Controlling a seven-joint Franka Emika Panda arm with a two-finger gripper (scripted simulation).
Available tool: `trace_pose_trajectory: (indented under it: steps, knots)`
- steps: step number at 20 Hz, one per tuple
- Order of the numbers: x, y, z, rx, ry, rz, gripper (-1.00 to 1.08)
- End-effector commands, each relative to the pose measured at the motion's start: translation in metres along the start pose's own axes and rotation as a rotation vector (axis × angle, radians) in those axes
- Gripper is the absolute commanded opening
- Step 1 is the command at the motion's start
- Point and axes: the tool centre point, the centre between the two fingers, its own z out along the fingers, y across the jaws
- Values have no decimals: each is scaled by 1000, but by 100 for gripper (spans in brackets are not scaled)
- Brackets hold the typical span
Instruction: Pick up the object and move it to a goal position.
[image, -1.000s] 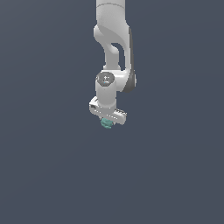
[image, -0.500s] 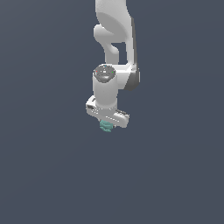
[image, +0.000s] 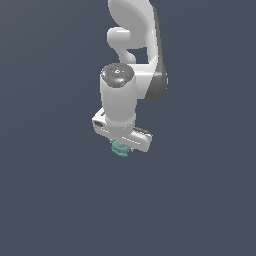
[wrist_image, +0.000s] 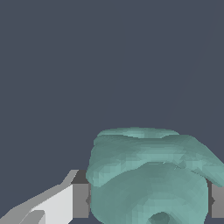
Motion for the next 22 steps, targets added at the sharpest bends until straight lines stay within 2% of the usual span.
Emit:
trace_pose_trajectory:
  steps: [1,13,22]
  knots:
    - [11,-5,-13,0,-1,0,-100]
    - [56,-26,-60,0,-1,0,-100]
    - [74,-35,-79,0,-1,0,-100]
